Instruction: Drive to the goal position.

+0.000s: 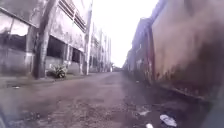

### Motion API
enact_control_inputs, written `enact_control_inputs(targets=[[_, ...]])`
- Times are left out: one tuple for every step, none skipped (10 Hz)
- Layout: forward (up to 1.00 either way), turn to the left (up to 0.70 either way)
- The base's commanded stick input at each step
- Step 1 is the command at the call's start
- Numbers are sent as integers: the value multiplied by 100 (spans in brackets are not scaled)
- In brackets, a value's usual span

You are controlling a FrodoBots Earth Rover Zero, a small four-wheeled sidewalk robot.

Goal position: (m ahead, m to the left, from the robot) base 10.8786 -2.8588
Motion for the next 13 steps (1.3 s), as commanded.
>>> enact_control_inputs(targets=[[100,0],[100,0],[100,0],[100,0],[100,0],[100,0],[100,0],[100,0],[100,0],[100,-40],[100,-40],[100,-16],[100,0]])
